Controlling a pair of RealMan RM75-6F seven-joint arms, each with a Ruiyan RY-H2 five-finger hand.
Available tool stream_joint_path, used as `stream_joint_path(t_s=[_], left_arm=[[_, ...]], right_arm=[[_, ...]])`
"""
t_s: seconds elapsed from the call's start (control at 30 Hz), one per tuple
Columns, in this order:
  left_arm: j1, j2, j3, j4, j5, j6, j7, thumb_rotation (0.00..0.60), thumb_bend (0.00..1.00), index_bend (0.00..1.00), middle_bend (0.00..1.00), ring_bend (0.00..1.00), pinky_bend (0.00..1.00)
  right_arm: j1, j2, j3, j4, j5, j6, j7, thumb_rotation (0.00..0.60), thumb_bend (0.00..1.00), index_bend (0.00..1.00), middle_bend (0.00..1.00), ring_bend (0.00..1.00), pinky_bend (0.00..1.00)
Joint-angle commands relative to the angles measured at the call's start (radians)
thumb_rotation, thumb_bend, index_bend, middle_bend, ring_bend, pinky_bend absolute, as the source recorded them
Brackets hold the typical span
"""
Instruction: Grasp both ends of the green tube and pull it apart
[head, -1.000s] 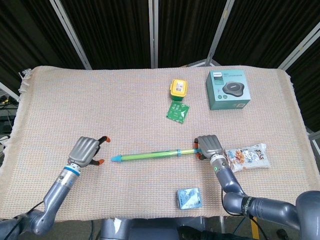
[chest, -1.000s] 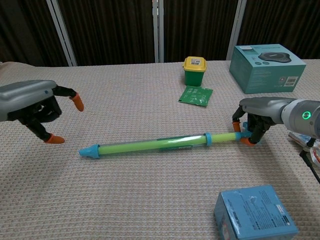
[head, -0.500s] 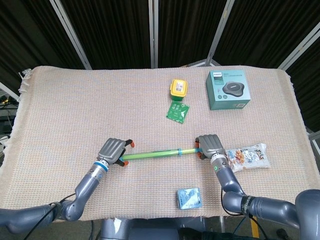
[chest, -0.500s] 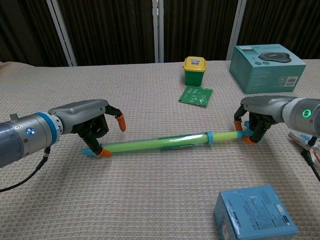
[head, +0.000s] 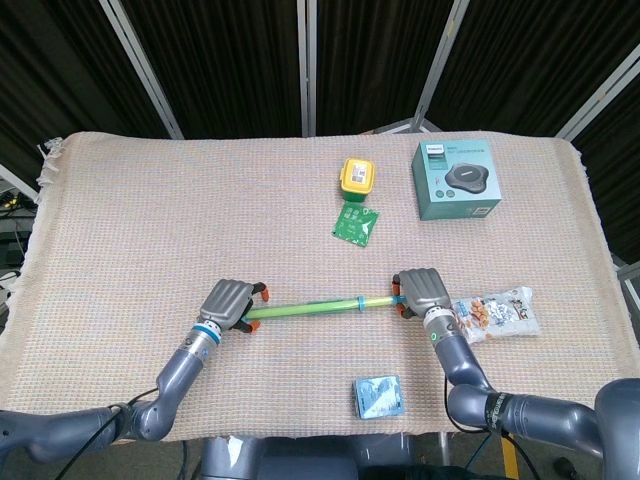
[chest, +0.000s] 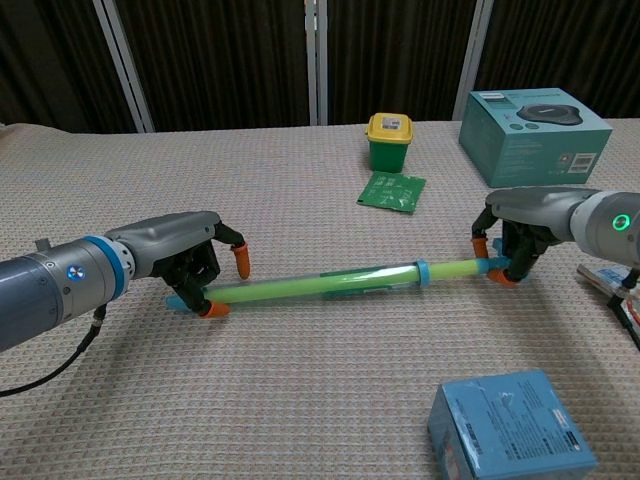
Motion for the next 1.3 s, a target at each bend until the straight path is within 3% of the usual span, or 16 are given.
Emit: stream_joint_path(t_s=[0.03, 0.2, 0.47, 0.9, 1.3], left_arm=[[-0.008, -0.002, 0.004, 0.004, -0.018, -0.007, 0.000, 0.600, 0.33, 0.50, 0.89, 0.83, 1.00], [-0.021, -0.006, 0.009, 0.008, -0.035, 0.001, 0.006, 0.600, 0.40, 0.61, 0.89, 0.83, 1.00], [-0.024, 0.021, 0.011, -0.006, -0.042, 0.035, 0.014, 0.600, 0.42, 0.72, 0.89, 0.83, 1.00], [0.008, 0.142, 0.032, -0.026, -0.057, 0.058, -0.011, 0.600, 0.44, 0.77, 0.89, 0.83, 1.00], [0.036, 0.196, 0.060, 0.031, -0.050, 0.037, -0.069, 0.600, 0.45, 0.79, 0.89, 0.83, 1.00]], right_arm=[[0.000, 0.002, 0.000, -0.001, -0.002, -0.001, 0.004, 0.600, 0.45, 0.68, 1.00, 1.00, 1.00], [-0.001, 0.009, 0.001, -0.004, -0.009, -0.002, 0.015, 0.600, 0.45, 0.68, 1.00, 1.00, 1.00], [-0.013, 0.042, 0.008, -0.025, -0.043, 0.006, 0.049, 0.600, 0.47, 0.68, 1.00, 1.00, 1.00], [-0.058, 0.142, 0.013, -0.056, -0.106, 0.047, 0.103, 0.600, 0.48, 0.68, 1.00, 1.00, 1.00], [-0.096, 0.222, 0.020, -0.063, -0.128, 0.057, 0.147, 0.600, 0.48, 0.69, 1.00, 1.00, 1.00]])
